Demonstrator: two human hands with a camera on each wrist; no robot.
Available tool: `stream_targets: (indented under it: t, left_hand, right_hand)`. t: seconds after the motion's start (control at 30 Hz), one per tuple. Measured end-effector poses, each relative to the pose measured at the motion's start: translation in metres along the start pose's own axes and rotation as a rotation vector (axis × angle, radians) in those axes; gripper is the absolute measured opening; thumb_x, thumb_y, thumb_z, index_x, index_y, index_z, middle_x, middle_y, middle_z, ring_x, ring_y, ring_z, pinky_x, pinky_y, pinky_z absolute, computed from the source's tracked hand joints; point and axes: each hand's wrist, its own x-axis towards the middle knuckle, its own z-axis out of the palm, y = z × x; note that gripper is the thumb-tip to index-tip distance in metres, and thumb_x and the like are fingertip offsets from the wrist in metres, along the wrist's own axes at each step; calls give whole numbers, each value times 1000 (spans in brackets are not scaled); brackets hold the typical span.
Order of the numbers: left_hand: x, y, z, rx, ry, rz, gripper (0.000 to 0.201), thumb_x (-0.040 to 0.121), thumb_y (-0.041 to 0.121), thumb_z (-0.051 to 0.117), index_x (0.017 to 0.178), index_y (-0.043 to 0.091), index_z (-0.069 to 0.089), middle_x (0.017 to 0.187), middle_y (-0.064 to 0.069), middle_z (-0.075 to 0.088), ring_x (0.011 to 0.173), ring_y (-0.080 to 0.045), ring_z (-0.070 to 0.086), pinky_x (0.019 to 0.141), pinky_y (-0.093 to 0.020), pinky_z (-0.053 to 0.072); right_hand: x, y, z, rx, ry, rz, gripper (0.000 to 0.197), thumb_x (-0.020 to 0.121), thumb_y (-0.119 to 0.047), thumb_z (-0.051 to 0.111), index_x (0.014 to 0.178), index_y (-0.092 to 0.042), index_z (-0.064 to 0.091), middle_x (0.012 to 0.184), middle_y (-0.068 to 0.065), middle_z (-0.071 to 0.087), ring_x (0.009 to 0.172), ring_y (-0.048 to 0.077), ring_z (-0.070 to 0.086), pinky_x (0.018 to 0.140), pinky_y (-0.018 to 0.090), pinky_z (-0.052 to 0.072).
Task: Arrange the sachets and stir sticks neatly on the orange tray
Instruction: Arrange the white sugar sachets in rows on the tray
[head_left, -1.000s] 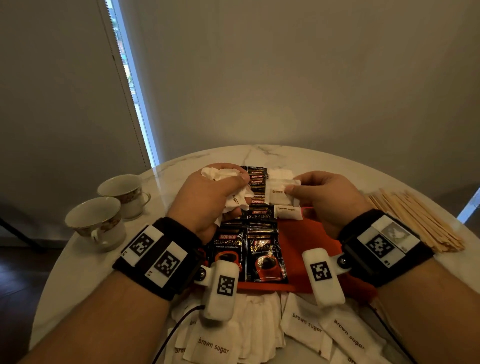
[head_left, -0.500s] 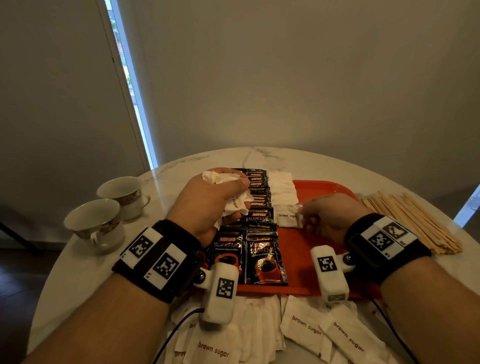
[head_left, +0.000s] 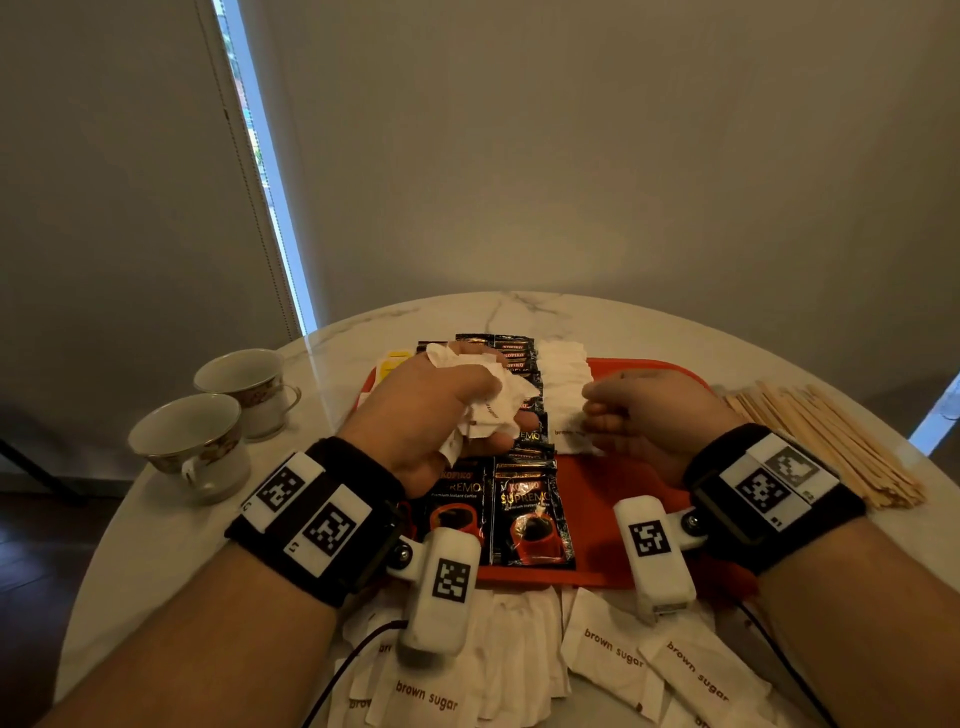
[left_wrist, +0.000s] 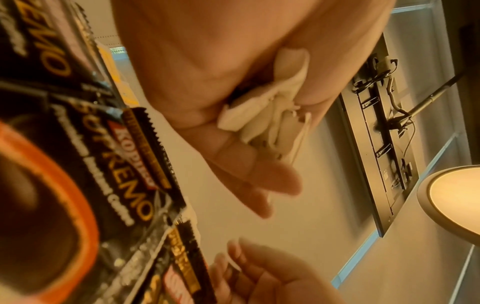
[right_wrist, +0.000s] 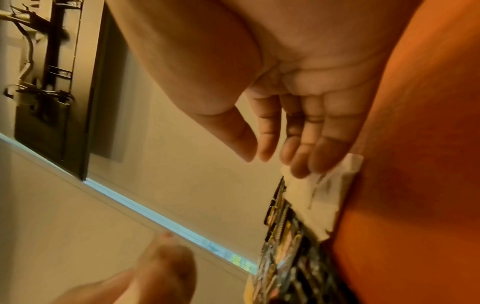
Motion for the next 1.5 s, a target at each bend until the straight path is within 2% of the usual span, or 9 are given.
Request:
stream_targets:
  t: [0.2, 0.6, 0.7, 0.77, 0.83, 0.93, 1.07, 1.27, 1.5]
  left_hand:
    - [-3, -2, 3, 2, -51, -11, 21, 101, 8, 62, 122, 9, 60, 100, -16, 75, 86, -30, 77, 58, -35, 63]
    - [1, 0, -2, 148, 15, 85, 19, 97, -4, 62, 105, 14, 67, 93, -13, 75, 68, -24, 72, 44, -27, 53]
    - [0, 1, 0, 96, 31, 77, 8, 91, 16, 74, 98, 16, 70, 89, -10, 74, 63, -18, 68, 43, -24, 49]
    - [-1, -1, -1, 139, -11, 79, 35, 80, 32, 79, 107, 10, 72, 89, -8, 75, 65, -16, 68, 47, -25, 49]
    - [0, -3, -1, 198, -31, 102, 44, 79, 26, 82, 114, 2, 70, 91, -11, 75, 72, -20, 69, 58, -31, 53]
    - [2, -7, -3, 222, -2, 158, 25, 82, 4, 82, 104, 3, 71, 94, -14, 77, 85, -27, 72, 74, -39, 57]
    - [4, -4, -5, 203, 35, 178, 20, 81, 0, 81, 93, 9, 68, 81, -9, 73, 76, -21, 70, 65, -34, 57]
    - [2, -1, -3, 120, 81, 188, 15, 89, 8, 77, 101, 1, 71, 86, -14, 78, 74, -23, 75, 60, -30, 60]
    - [5, 0, -3, 115, 137, 177, 4, 89, 8, 77, 88, 11, 76, 89, -15, 79, 82, -30, 77, 75, -41, 64]
  right_hand:
    - [-21, -7, 16, -187, -234, -230, 25, 88, -34, 75, 99, -12, 75, 88, 1, 74, 77, 15, 63, 71, 36, 50]
    - [-26, -14, 21, 284, -194, -350, 8, 96, -2, 62, 90, -5, 59, 84, 15, 72, 78, 26, 73, 67, 36, 61]
    - [-26, -13, 22, 217, -179, -404, 6, 95, -3, 64, 92, -5, 60, 77, 13, 71, 74, 24, 71, 65, 35, 60]
    - [-27, -12, 23, 177, -207, -434, 5, 94, -3, 66, 93, -5, 61, 75, 12, 71, 71, 23, 69, 64, 34, 60]
    - [-28, -11, 24, 146, -211, -459, 6, 92, -4, 67, 95, -6, 62, 76, 11, 72, 70, 22, 69, 62, 30, 58]
    - [-26, -11, 22, 139, -156, -461, 21, 84, -13, 76, 99, -6, 65, 84, 15, 75, 75, 24, 73, 62, 30, 59]
    - [-25, -9, 20, 141, -258, -362, 45, 70, -19, 79, 108, 1, 66, 94, 16, 76, 79, 24, 73, 63, 29, 58]
    - [-25, -10, 17, 20, -280, -341, 34, 66, -14, 81, 96, -1, 70, 85, 15, 74, 69, 20, 68, 60, 26, 58]
    - [-20, -12, 13, 139, -143, -336, 6, 90, -2, 69, 91, -3, 75, 74, 6, 70, 64, 14, 61, 61, 27, 57]
